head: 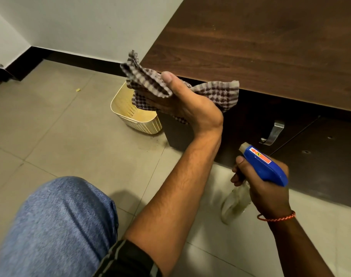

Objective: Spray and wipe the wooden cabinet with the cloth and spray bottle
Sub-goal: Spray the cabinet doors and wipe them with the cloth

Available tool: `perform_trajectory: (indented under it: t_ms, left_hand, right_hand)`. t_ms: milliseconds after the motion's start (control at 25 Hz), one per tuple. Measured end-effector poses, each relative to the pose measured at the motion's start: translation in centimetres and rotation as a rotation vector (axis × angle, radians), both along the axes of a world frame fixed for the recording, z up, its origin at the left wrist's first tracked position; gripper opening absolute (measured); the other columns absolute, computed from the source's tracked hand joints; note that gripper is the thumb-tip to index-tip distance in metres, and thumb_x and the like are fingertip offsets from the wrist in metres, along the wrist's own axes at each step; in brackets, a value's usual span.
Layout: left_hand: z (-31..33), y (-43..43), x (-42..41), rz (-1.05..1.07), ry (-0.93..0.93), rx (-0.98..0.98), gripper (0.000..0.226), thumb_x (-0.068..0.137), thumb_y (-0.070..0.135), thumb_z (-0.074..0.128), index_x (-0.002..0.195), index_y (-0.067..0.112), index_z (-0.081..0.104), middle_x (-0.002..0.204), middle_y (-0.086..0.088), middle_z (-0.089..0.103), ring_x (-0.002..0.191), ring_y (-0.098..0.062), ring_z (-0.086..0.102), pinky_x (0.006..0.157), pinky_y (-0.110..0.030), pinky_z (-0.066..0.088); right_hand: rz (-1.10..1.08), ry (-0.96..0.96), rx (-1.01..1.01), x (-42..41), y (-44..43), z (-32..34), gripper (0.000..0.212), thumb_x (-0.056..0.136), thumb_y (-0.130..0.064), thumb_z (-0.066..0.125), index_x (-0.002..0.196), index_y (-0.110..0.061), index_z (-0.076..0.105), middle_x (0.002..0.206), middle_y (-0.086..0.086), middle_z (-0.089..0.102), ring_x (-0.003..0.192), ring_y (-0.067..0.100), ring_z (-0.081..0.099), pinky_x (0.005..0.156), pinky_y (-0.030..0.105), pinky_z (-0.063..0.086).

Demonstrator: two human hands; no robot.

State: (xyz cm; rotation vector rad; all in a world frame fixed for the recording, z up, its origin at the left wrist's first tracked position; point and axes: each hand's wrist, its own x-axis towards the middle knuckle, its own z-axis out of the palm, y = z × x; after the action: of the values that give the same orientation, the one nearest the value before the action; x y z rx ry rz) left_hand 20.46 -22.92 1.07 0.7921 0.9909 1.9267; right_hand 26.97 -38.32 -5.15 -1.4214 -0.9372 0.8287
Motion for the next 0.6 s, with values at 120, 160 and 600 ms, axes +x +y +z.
perform_trajectory:
  t_ms: [120, 160, 600]
  left_hand:
    - [-3.1, 1.1, -0.1, 0.018, 0.113, -0.094, 0.07, 0.106, 0.053, 0.024, 0.163, 0.014, 0.014, 0.17, -0.002, 0.015, 0.151, -0.001, 0.02, 0.125, -0.024, 0.02]
    - [-4.9, 1.2, -0.3, 0.016, 0.116, -0.165, 0.071, 0.105, 0.057, 0.025, 0.163, 0.016, 0.017, 0.169, -0.003, 0.021, 0.149, -0.003, 0.025, 0.123, -0.023, 0.025]
    - [-17.9, 1.3, -3.3, -0.063, -0.361, -0.76, 0.065, 0.108, 0.05, 0.035, 0.154, 0.004, 0.033, 0.141, -0.009, 0.048, 0.136, -0.033, 0.048, 0.109, -0.035, 0.04]
  right_hand:
    - [0.005, -0.009, 0.004, 0.1, 0.3, -0.2, 0.016, 0.087, -0.026, 0.064, 0.081, -0.011, 0.067, 0.073, 0.01, 0.07, 0.055, 0.022, 0.068, 0.054, 0.032, 0.059]
    - [0.003, -0.008, 0.002, 0.1, 0.3, -0.3, 0.017, 0.089, -0.027, 0.066, 0.082, -0.011, 0.067, 0.073, 0.01, 0.07, 0.056, 0.022, 0.068, 0.054, 0.033, 0.059]
    - [-0.03, 0.033, -0.041, 0.7, -0.4, -1.6, 0.026, 0.088, -0.027, 0.065, 0.085, -0.001, 0.069, 0.069, 0.011, 0.068, 0.056, 0.024, 0.068, 0.053, 0.031, 0.058]
